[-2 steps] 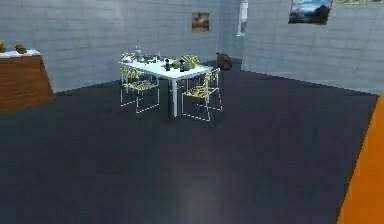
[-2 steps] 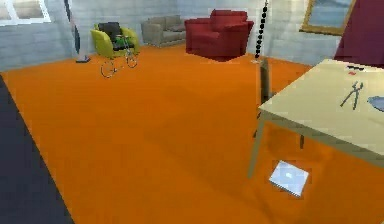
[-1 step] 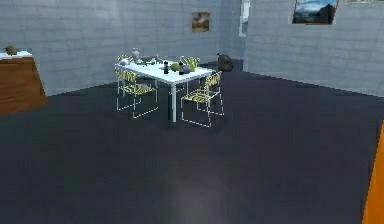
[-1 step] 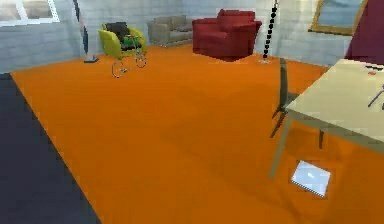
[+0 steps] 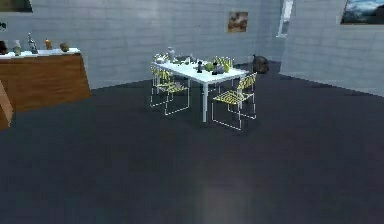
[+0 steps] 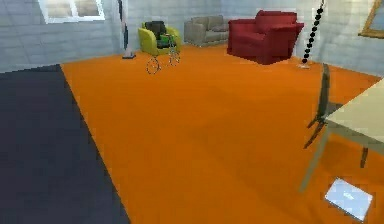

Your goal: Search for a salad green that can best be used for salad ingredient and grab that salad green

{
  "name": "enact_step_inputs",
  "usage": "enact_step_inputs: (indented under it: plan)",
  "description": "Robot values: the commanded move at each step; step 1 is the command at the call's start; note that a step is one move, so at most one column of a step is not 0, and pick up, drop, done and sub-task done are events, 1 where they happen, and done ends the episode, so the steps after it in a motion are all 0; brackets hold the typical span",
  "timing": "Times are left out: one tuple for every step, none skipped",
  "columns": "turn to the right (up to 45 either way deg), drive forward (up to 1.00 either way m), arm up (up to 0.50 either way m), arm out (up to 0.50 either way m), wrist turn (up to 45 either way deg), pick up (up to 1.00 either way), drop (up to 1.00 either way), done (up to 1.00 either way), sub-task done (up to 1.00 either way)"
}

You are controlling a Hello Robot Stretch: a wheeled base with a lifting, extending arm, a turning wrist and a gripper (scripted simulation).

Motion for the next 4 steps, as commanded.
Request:
enact_step_inputs:
  plan:
    - [0.0,1.0,0.0,0.0,0.0,0.0,0.0,0.0,0.0]
    - [0.0,1.0,0.0,0.0,0.0,0.0,0.0,0.0,0.0]
    - [-6.0,0.0,0.0,0.0,0.0,0.0,0.0,0.0,0.0]
    - [0.0,0.2,0.0,0.0,0.0,0.0,0.0,0.0,0.0]
